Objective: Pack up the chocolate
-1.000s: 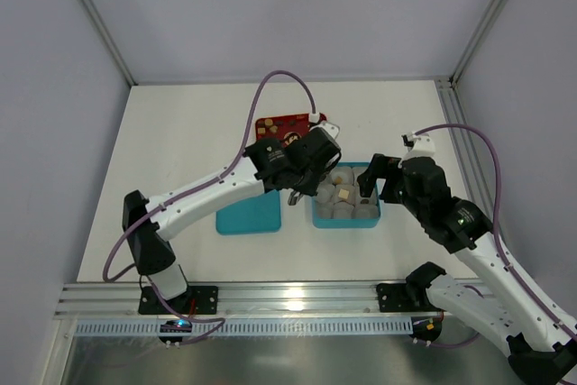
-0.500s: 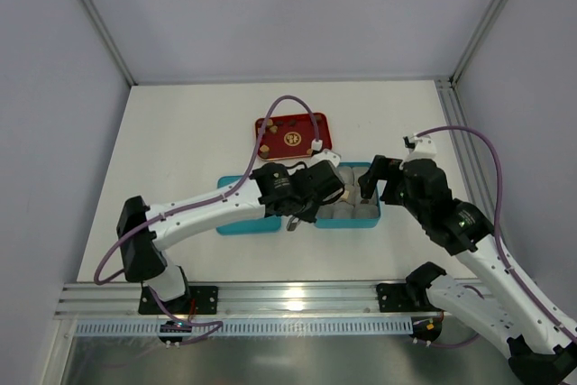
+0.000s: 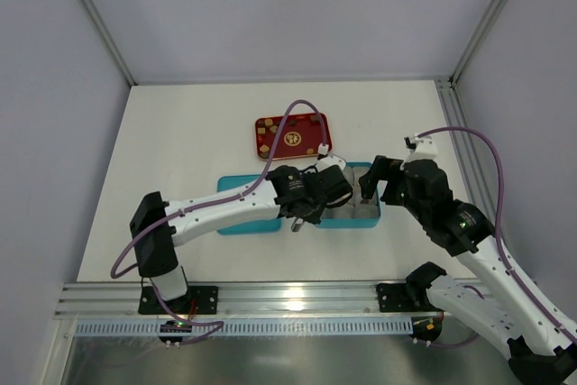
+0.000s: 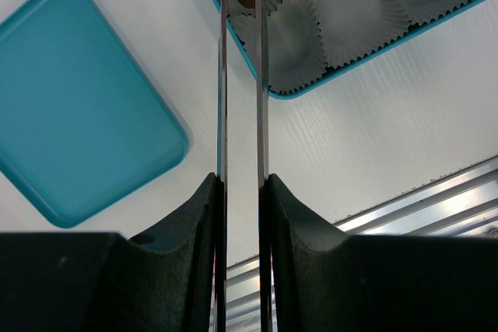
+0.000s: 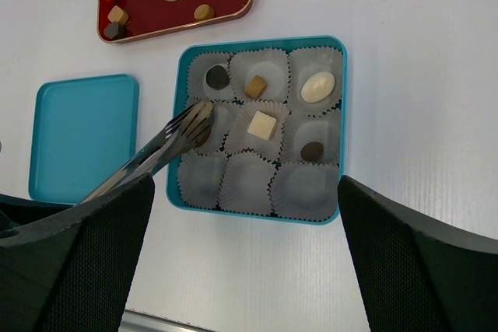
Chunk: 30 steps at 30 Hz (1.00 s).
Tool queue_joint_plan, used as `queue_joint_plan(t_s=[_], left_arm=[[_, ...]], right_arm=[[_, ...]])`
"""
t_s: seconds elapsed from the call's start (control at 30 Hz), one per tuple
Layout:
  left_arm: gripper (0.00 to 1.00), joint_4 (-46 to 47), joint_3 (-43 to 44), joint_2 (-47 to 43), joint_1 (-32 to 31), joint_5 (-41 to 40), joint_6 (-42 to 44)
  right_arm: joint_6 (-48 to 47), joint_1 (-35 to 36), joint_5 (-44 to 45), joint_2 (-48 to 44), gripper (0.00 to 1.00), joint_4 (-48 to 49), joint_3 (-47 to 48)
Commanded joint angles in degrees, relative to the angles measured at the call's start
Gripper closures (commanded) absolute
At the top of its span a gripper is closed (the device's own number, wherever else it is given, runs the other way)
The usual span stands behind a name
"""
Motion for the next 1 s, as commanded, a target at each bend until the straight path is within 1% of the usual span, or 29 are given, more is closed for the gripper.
queue_joint_plan(t_s=[0.0,0.17,0.37,0.4,0.6,0.83,0.97], left_arm=[[0.72,2.9,1.67,0.16,-0.44,-1.89,0.06],[0.67,2.9,2.11,0.42,-0.44,-1.98,0.15],[0.65,2.73,2.37,0.51,-0.44,-2.15,0.42],[0.63,2.64,2.54,0.6,-0.44,-2.15,0.42],[0.63,1.77,3.6,0.16,-0.53,-2.06,0.77],[0.62,1.15,8.34,-3.27,-0.53,-0.31,2.17],[0.61,-1.4,12.56,-4.5,0.09,-1.88,2.7]], right_arm=[[0.01,-0.11,0.29,-0.85,0.0,0.73,0.22],[0.01,-0.11,0.29,-1.03,0.0,0.64,0.13],[-0.08,-0.11,0.29,-1.11,0.0,0.73,0.13],[-0.08,-0.11,0.29,-1.03,0.0,0.65,0.13],[-0.17,-0.19,0.38,-0.76,0.0,0.64,0.4],[-0.34,-0.11,0.55,-0.85,0.0,0.73,0.66],[-0.69,-0.19,0.38,-0.59,0.0,1.0,0.92]])
